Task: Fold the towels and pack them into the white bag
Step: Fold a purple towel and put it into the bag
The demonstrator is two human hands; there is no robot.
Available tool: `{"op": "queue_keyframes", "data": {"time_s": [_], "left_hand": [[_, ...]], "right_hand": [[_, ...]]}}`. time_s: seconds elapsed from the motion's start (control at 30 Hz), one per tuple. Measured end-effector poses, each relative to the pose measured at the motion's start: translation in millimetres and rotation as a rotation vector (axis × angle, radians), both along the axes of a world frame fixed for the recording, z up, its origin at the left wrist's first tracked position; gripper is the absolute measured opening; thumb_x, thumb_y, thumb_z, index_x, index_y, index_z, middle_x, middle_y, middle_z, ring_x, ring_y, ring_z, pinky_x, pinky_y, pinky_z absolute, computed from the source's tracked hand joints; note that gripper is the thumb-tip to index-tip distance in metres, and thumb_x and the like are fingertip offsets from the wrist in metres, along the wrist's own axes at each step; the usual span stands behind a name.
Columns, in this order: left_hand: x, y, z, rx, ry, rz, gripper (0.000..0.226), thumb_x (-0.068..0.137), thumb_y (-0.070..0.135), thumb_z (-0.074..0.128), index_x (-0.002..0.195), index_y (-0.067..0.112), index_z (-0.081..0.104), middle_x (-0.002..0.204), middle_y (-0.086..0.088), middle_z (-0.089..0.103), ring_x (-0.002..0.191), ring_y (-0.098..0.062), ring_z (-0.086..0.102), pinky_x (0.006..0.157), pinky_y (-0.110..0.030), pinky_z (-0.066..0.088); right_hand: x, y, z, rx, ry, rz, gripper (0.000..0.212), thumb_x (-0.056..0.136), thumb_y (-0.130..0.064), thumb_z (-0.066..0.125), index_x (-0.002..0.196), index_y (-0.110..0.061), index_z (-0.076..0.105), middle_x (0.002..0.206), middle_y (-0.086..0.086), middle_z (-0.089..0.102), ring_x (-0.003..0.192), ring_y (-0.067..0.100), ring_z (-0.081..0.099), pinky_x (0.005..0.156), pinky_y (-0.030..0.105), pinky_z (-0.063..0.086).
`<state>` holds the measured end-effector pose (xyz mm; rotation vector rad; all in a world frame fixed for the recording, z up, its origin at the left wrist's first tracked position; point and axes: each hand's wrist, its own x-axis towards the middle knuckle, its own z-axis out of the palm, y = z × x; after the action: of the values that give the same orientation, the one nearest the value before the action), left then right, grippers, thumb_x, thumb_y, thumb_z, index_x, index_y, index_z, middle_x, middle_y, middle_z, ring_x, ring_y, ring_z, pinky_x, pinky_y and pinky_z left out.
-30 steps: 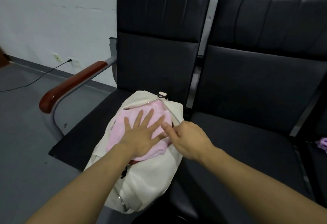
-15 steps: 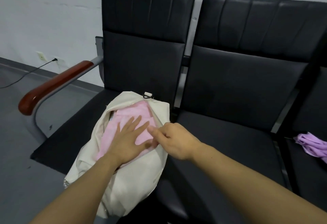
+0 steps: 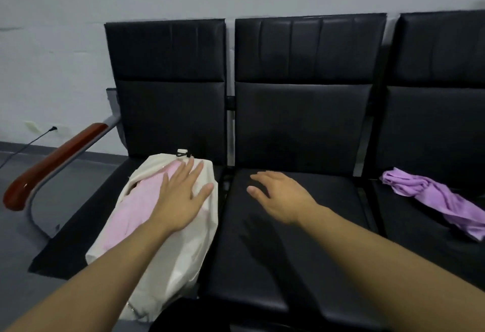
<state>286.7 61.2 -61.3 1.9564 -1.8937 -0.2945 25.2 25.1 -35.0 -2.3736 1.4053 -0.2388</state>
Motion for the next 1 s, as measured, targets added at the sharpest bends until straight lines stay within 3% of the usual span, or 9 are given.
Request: {"op": "queue_keyframes", "data": {"time_s": [0.3, 0.53, 0.73, 1.0], "left_hand": [[-212, -49, -17, 0.166, -0.106, -0.347, 0.074, 0.099, 0.070, 0.026, 0.162, 0.039, 0.004, 0.169, 0.013, -0.008, 0.155, -0.007, -0.009, 0.127, -0.044, -0.007], [-377, -95, -52, 0.259, -0.186, -0.580, 0.073, 0.100, 0.069, 0.027, 0.162, 0.039, 0.003, 0.169, 0.012, -0.009, 0.156, -0.010, -0.004, 0.128, -0.040, -0.003], [-494, -141, -107, 0.331, -0.305, -0.710, 0.075, 0.100, 0.068, 0.032, 0.163, 0.037, 0.005, 0.171, 0.007, -0.006, 0.157, -0.015, 0.002, 0.128, -0.041, 0.005], [-595, -187, -164, 0.371, -0.382, -0.871, 0.063, 0.101, 0.064, 0.039, 0.157, 0.035, 0.033, 0.170, 0.006, -0.011, 0.157, -0.015, -0.005, 0.127, -0.040, 0.007]], "right_hand": [[-187, 9, -27, 0.066, 0.092, -0.305, 0.065, 0.102, -0.059, 0.033, 0.159, -0.030, 0.022, 0.166, -0.005, 0.022, 0.151, 0.017, 0.022, 0.122, 0.038, 0.024], [-349, 8, -96, 0.232, 0.020, -0.629, 0.068, 0.102, -0.059, 0.035, 0.160, -0.029, 0.019, 0.168, -0.002, 0.014, 0.152, 0.022, 0.020, 0.123, 0.041, 0.023], [-455, -11, -152, 0.326, 0.000, -0.775, 0.069, 0.102, -0.058, 0.037, 0.160, -0.026, 0.020, 0.169, 0.001, 0.007, 0.153, 0.025, 0.018, 0.124, 0.041, 0.018], [-541, -48, -203, 0.303, 0.040, -0.831, 0.055, 0.102, -0.055, 0.039, 0.153, -0.036, 0.039, 0.168, 0.004, -0.012, 0.155, 0.029, 0.003, 0.124, 0.045, 0.016]]}}
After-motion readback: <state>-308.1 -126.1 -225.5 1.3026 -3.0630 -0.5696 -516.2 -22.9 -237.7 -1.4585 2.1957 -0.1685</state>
